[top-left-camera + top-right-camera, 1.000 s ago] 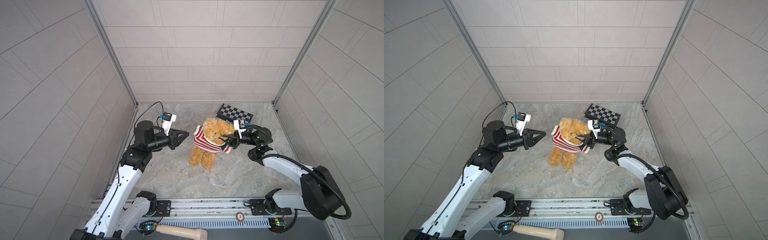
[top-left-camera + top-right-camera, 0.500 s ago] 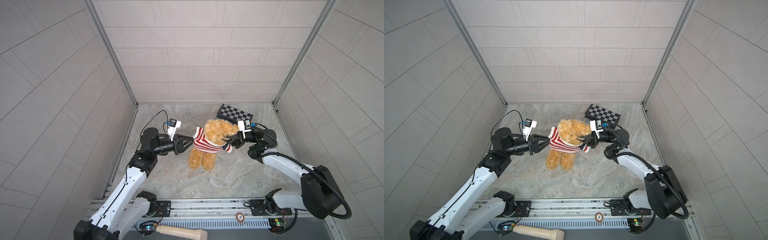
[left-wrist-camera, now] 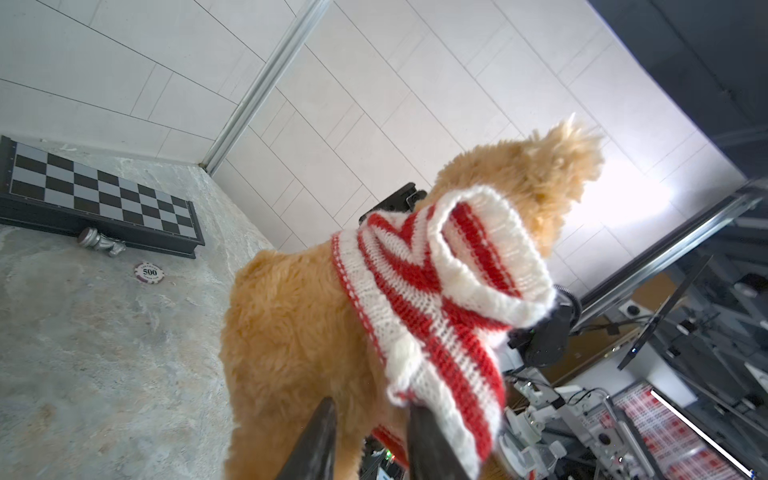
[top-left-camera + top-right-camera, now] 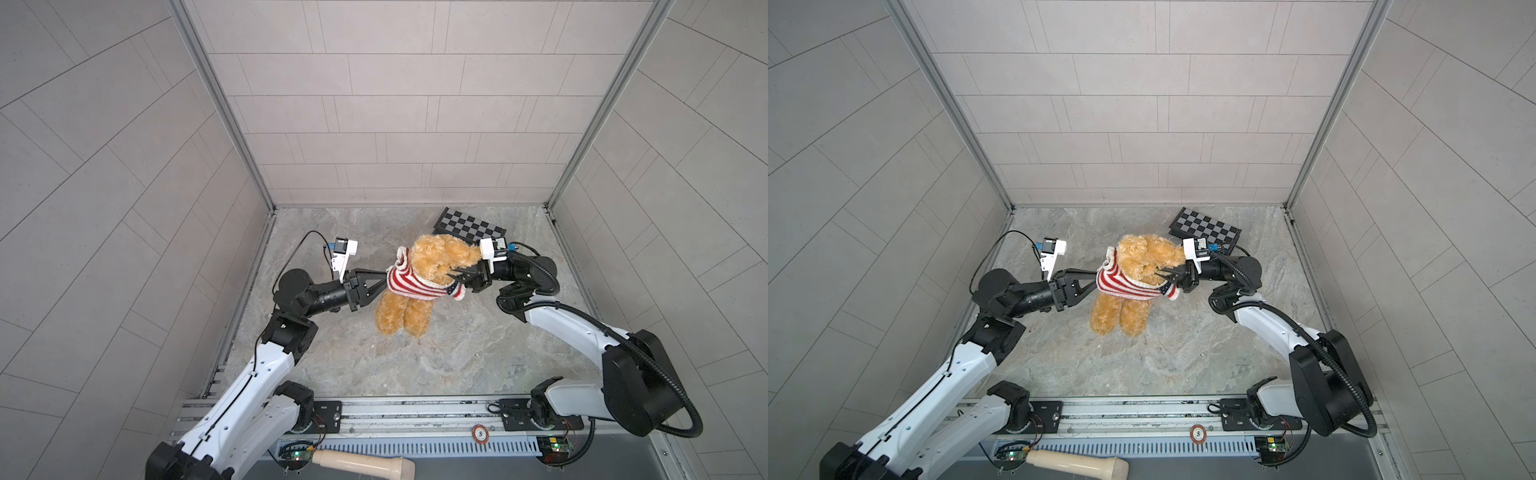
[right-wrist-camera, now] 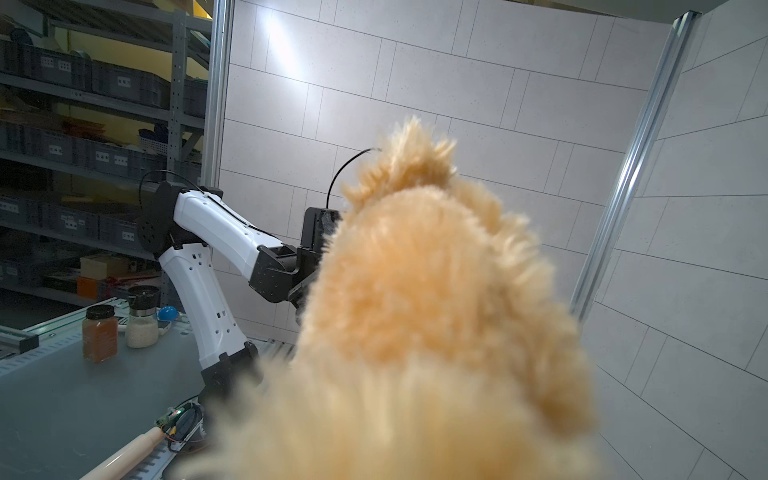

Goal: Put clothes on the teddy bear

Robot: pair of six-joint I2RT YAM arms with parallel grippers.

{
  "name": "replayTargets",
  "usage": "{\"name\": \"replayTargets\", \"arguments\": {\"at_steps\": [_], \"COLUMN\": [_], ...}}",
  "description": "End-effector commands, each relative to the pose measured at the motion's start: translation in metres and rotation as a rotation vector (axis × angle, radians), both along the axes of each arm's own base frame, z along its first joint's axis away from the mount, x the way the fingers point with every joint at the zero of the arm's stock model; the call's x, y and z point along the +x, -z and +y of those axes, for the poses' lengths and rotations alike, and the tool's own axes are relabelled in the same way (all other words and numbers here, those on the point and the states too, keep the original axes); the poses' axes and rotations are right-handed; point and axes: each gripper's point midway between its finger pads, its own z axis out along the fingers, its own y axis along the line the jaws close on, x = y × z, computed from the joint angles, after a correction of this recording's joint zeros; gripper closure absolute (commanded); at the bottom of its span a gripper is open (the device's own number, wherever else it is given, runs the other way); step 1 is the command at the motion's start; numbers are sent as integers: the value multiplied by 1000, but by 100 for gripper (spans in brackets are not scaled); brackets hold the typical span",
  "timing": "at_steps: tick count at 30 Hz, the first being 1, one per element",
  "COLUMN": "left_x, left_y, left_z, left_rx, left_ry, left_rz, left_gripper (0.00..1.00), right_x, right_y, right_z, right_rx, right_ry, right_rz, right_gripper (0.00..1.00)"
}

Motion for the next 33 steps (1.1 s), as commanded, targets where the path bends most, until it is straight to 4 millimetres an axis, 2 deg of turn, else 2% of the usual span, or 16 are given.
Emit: {"name": "replayTargets", "arguments": {"at_steps": [1,5,6,8,10,13,19,25,27,31,33], "left_x": [10,19,20,25,25,19,15,2,0,-2,-2], "left_y": [-3,-11,-15,-19,-22,-31,-21,-29,-30,-30,-29], "left_z": [15,16,16,13,9,-2,-12,-20,-23,-24,-24], "left_rx": [-74,-190,-219,-248,-264,-291,-266,-266,-262,-261,-249], "left_ry": [-67,-69,-64,-59,-47,1,28,74,82,86,77], "left_rz": [91,177,183,209,211,209,260,248,246,240,235], "left_gripper": [71,71,68,55,53,62,67,72,78,97,100], "right_x": [-9,-11,-12,-15,-16,-15,-12,-5,-3,2,5], "right_y": [-12,-14,-15,-16,-16,-15,-16,-14,-14,-15,-15], "right_z": [-7,-8,-8,-9,-9,-8,-10,-10,-11,-15,-18], "right_rx": [22,29,30,33,33,33,43,52,56,71,83], "right_ry": [14,23,23,23,21,23,45,74,83,122,154], "right_rz": [-97,-115,-117,-123,-123,-126,-137,-133,-137,-146,-150], "right_gripper": [100,100,100,100,100,100,100,100,100,100,100]}}
